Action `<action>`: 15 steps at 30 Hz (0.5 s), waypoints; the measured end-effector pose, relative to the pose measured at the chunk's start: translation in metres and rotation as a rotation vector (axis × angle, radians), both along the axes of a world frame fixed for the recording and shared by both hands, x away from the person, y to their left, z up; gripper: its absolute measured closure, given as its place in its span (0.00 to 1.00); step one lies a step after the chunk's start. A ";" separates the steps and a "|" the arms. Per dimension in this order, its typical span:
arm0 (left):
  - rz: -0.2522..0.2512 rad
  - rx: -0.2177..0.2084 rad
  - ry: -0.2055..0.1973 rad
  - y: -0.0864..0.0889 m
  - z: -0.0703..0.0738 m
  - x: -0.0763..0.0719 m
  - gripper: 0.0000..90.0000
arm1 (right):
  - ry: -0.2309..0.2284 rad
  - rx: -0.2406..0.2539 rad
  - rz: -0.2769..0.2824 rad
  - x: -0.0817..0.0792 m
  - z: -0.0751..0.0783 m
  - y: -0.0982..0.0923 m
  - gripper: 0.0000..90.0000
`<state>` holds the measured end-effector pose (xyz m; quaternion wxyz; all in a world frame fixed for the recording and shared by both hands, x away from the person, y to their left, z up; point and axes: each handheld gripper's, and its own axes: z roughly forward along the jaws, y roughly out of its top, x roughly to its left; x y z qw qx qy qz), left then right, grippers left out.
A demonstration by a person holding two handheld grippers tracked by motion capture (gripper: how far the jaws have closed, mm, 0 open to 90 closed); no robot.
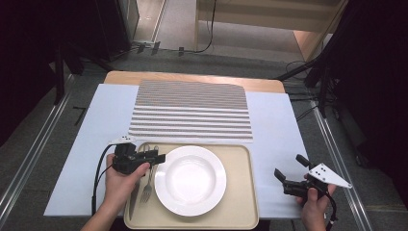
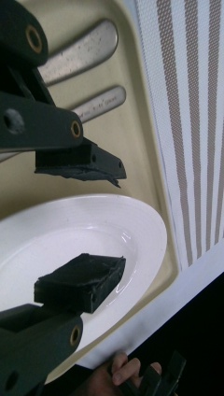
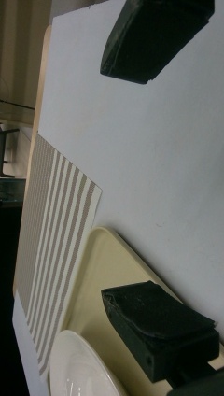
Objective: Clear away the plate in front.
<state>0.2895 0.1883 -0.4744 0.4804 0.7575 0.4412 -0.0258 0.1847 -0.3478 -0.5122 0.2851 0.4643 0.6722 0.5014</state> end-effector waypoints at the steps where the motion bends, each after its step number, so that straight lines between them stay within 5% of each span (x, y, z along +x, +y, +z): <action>1: 0.000 -0.002 -0.011 0.002 0.000 -0.001 0.52 | 0.000 -0.001 0.000 0.000 0.000 0.000 0.00; 11: 0.049 -0.048 -0.144 0.025 0.007 -0.007 0.32 | 0.001 -0.002 0.000 0.000 0.000 0.000 0.00; 15: 0.066 -0.069 -0.175 0.037 0.007 -0.007 0.14 | 0.000 0.000 0.000 0.000 0.000 0.000 0.00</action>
